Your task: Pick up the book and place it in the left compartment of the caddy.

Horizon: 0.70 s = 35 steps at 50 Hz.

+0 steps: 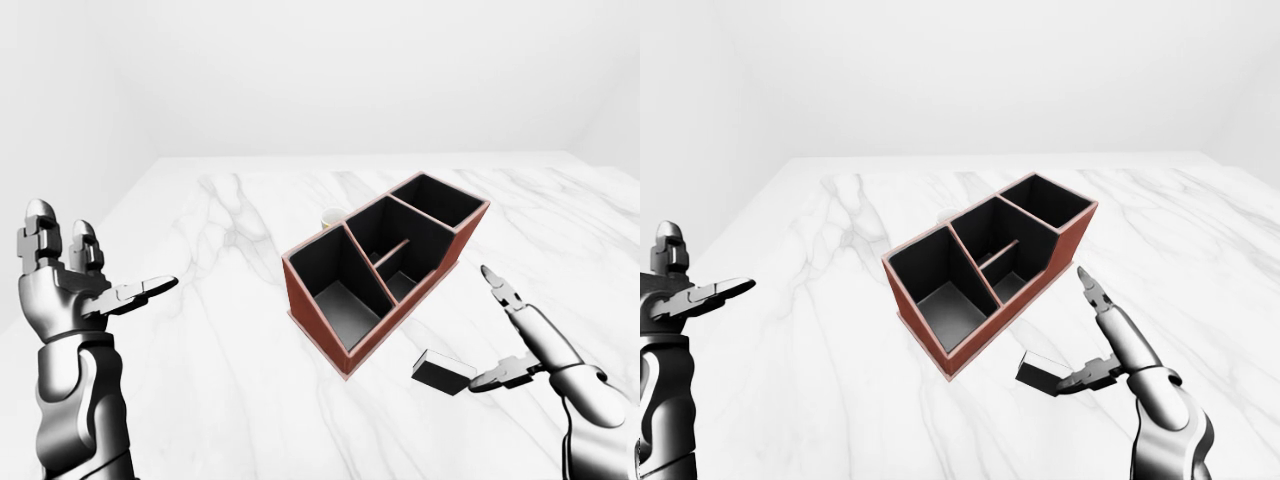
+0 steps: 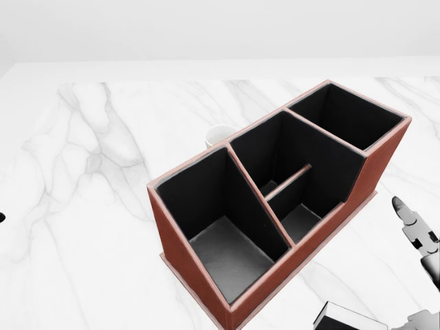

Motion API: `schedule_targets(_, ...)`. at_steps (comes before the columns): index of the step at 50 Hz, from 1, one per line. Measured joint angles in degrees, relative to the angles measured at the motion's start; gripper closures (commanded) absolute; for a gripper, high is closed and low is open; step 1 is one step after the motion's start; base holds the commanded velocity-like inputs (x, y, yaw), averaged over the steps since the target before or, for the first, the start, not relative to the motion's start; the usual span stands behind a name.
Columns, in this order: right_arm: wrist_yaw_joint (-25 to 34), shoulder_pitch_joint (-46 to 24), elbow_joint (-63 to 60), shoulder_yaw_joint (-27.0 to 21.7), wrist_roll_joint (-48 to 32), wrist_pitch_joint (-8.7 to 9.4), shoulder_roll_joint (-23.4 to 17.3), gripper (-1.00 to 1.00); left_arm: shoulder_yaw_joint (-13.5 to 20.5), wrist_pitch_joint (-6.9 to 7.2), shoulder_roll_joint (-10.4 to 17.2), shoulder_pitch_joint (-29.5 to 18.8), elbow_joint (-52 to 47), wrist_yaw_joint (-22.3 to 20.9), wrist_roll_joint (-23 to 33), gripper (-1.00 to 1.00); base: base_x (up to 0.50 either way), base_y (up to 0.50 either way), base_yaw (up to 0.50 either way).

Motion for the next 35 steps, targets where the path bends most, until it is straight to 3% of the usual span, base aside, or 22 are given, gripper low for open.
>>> schedule_targets(14,-1.9,0.0,6.0,0.2,2.4,0.0,-1.2,-1.0,-0.2,-1.12,0.1,-0.2,1.6,-0.3,-0.1,-1.0,0.0,0.0,0.0)
schedule_targets(35,-4.0,-0.9,13.2,1.8,3.9,0.0,-2.5,-1.0,-0.4,-0.64,0.3,-0.5,1.4,0.2,0.0,-1.0,0.0,0.0,0.0)
